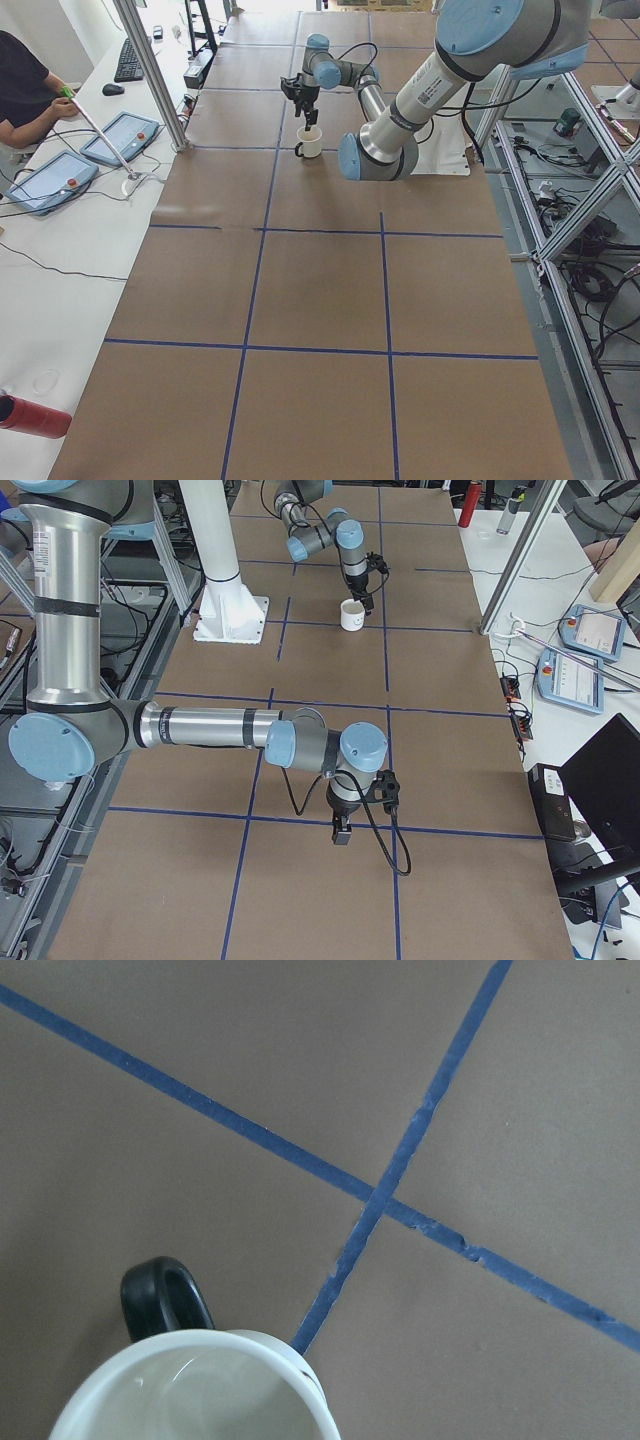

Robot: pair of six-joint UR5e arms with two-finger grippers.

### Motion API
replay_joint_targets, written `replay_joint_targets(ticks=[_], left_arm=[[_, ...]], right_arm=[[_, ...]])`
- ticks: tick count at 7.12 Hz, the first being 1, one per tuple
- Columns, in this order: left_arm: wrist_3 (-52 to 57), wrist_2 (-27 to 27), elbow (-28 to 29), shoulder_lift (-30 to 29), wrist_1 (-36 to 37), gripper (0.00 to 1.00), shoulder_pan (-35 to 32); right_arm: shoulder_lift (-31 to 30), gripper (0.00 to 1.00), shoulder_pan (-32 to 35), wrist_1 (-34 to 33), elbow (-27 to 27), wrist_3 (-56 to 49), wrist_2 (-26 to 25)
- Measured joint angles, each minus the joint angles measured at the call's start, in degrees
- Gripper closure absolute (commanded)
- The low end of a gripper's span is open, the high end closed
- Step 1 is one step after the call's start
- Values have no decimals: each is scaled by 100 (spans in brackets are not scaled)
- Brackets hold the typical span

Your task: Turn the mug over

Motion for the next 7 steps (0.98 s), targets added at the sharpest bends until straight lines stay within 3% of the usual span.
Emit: replay_joint_targets(ticks=[2,4,7], left_arm=[[429,-22,-827,263,393,0,-245],[1485,-347,-2020,1094,509,0,-807],[4356,-1383,-3041,2367,538,0,-2656]], right_arm=[[0,0,0,0,0,0,0],[0,0,0,0,0,0,0],[0,0,0,0,0,0,0]])
